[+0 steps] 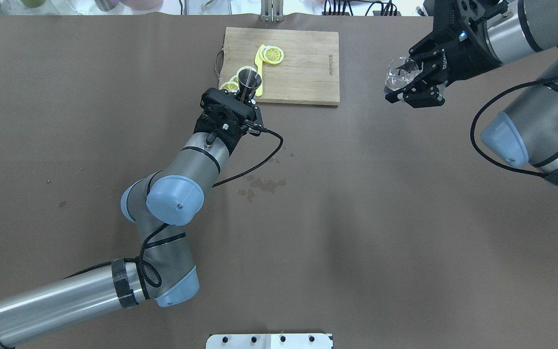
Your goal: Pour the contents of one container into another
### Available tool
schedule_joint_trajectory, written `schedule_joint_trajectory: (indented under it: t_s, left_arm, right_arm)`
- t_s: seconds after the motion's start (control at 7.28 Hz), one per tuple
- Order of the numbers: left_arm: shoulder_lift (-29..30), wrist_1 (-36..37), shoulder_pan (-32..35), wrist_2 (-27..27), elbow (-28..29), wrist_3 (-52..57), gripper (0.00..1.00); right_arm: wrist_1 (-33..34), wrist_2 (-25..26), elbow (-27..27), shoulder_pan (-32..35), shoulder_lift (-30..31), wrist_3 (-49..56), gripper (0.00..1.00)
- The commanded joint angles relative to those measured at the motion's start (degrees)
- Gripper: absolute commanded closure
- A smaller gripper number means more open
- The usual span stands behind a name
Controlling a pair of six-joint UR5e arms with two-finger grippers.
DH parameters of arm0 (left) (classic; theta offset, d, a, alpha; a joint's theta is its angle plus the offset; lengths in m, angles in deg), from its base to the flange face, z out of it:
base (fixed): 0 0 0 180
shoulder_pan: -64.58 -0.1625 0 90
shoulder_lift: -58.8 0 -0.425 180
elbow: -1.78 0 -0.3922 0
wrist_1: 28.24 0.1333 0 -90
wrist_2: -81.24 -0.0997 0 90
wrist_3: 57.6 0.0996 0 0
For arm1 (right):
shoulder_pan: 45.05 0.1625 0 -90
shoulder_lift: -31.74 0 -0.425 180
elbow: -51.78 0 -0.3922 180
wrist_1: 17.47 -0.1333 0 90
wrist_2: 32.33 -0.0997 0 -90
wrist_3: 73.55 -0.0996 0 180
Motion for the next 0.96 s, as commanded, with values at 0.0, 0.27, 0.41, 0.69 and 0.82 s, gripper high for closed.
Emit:
schedule_joint_trajectory:
  t_s: [0.0, 0.27, 0.41, 0.69, 0.82]
  left_arm:
    - [0.15, -0.65, -0.04, 0.59, 0.73, -0.01, 1.0]
    - [0.06, -0.73, -0.21, 0.5, 1.52, 0.0, 1.0]
    - [0.06, -1.34, -0.82, 0.59, 2.22, 0.08, 1.0]
    - [-1.25, -4.42, -1.87, 0.06, 2.14, 0.26, 1.0]
    - [-1.87, -4.6, -1.88, 0.06, 2.22, 0.26, 1.0]
  right_arm:
    - [9.17, 0.2, 3.91, -1.84, -0.34, 4.17, 1.0]
    - [19.71, 0.11, 7.17, -2.2, -1.48, 12.15, 1.0]
    - [23.33, 0.2, 6.74, -2.29, -2.44, 18.02, 1.0]
    - [25.91, 0.37, 0.98, -2.02, -7.69, 23.43, 1.0]
    - [25.82, 0.81, -2.45, -1.94, -10.68, 23.88, 1.0]
